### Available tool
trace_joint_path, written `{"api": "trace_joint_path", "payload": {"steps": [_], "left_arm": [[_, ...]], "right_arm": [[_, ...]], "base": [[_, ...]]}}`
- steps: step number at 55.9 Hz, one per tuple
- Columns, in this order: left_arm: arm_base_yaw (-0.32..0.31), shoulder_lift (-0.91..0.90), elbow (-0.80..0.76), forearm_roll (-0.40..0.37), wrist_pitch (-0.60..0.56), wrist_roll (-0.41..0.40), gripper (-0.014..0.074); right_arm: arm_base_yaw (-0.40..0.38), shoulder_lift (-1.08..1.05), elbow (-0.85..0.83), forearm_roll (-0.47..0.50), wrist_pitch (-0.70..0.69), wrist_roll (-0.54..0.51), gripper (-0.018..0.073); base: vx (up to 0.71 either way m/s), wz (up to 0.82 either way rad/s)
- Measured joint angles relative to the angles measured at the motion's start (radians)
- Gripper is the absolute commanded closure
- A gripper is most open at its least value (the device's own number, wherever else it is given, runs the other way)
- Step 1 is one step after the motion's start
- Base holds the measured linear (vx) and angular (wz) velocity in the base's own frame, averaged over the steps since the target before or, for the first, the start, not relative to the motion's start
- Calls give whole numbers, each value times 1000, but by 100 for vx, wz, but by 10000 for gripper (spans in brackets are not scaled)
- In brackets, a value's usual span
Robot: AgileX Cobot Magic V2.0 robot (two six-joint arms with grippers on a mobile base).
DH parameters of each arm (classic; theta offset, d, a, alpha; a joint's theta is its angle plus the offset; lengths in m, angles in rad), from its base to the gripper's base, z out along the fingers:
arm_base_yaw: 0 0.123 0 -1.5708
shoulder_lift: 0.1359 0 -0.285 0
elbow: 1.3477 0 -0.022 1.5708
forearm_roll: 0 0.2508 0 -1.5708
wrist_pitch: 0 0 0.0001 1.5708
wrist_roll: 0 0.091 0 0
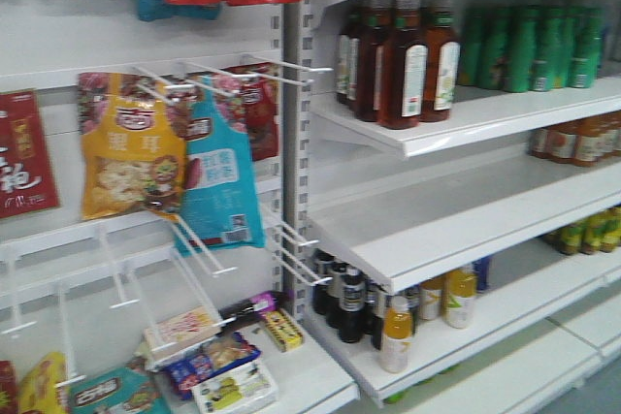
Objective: Pick snacks and fruit into basket
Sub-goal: 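Drive away from the shelf holding the bag and snack box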
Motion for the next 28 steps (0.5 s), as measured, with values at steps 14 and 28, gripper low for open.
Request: {"api": "trace_joint_path", "payload": {"steps": [14, 28], "left_arm": [[0, 0, 0, 0, 0, 0, 469], [0, 0, 0, 0, 0, 0, 469]], "right_arm": [[0, 0, 0, 0, 0, 0, 568], [0, 0, 0, 0, 0, 0, 568]], "base": [[-5, -79], [2, -84]]}}
